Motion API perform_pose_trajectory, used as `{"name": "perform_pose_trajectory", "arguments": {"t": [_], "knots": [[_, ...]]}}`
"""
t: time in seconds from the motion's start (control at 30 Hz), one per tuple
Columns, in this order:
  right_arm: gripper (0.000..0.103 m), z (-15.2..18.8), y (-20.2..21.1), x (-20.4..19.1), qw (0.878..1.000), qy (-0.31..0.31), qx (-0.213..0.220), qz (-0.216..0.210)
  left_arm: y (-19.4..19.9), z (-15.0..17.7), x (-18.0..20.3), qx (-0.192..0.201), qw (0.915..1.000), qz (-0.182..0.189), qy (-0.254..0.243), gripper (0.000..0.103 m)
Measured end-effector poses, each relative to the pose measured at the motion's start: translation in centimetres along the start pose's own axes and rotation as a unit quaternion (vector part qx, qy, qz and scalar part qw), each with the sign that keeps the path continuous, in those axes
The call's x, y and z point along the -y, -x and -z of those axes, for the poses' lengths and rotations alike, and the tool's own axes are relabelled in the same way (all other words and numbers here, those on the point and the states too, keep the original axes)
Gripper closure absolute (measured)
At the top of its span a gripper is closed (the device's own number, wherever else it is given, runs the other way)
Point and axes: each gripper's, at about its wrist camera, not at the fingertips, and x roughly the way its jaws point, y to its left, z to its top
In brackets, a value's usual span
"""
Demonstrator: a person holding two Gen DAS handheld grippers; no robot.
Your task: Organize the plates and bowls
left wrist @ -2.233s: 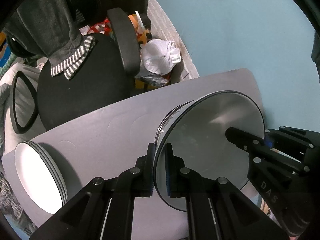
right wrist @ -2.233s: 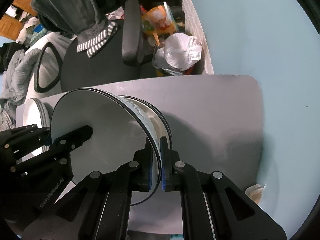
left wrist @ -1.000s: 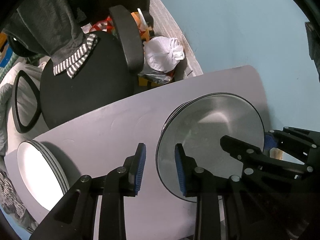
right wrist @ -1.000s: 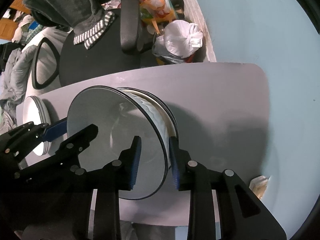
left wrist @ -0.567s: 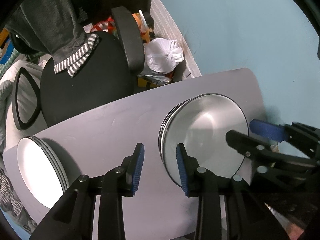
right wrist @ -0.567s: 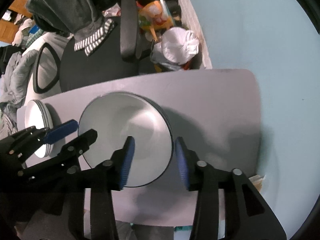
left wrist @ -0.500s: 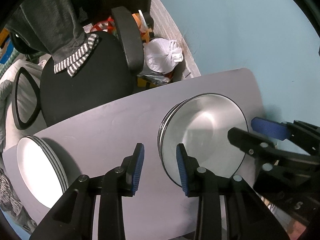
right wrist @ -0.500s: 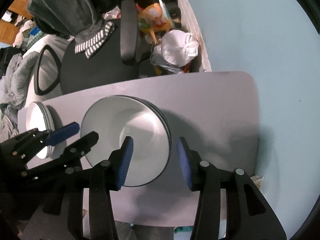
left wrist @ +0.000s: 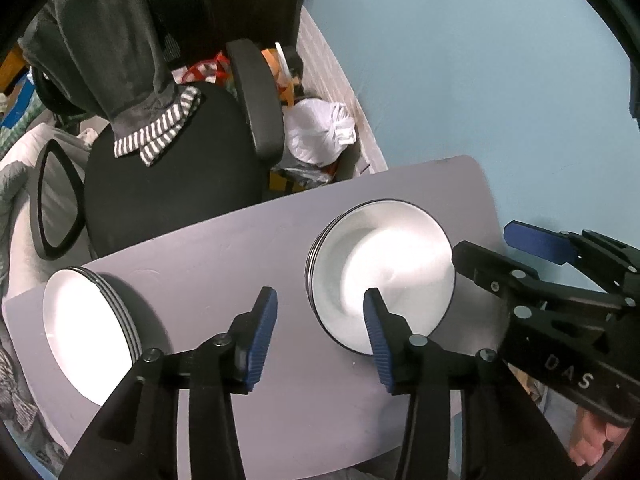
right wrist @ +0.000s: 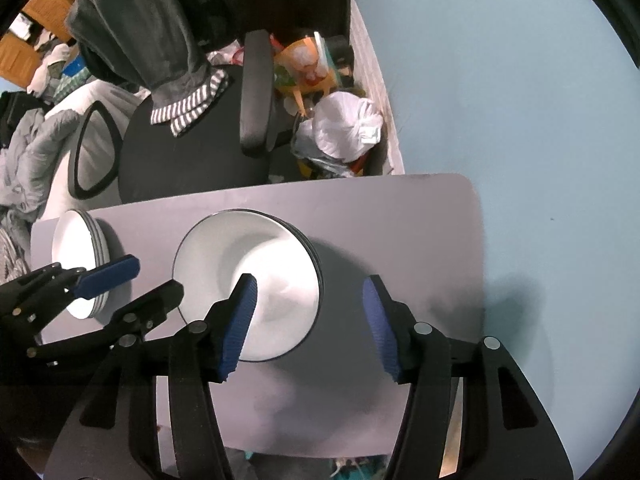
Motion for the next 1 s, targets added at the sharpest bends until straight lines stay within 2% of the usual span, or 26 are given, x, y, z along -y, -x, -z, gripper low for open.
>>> {"name": "perform_pose_trajectory", "arguments": {"t": [0.1,0.43,0.5,0.57,1.0], "knots": [[0.042,0.1,0.6,-0.1,1.000,0.005,0.009,0.004,0.8,0.3,-0.2,0.011,0.9999,0.000,0.000,0.057],[0.042,0.6,1.9,-0.4,0.999,0.025,0.027,0.010,1.5,0.7,-0.7,0.016,0.9998,-0.005,-0.005,0.056],[0.038,0.8,1.7,-0.2,0.999,0.029,0.028,0.011,1.2,0.7,-0.8,0.016,0.9998,-0.009,-0.006,0.056],[0.034,0.9,1.4,0.1,0.999,0.030,0.027,0.013,0.8,0.7,-1.0,0.011,0.9999,-0.008,-0.003,0.056],[0.034,0.6,-1.6,2.0,1.000,0.021,-0.005,0.014,-2.3,0.7,-1.8,-0.019,0.9998,0.000,0.011,0.056]]}}
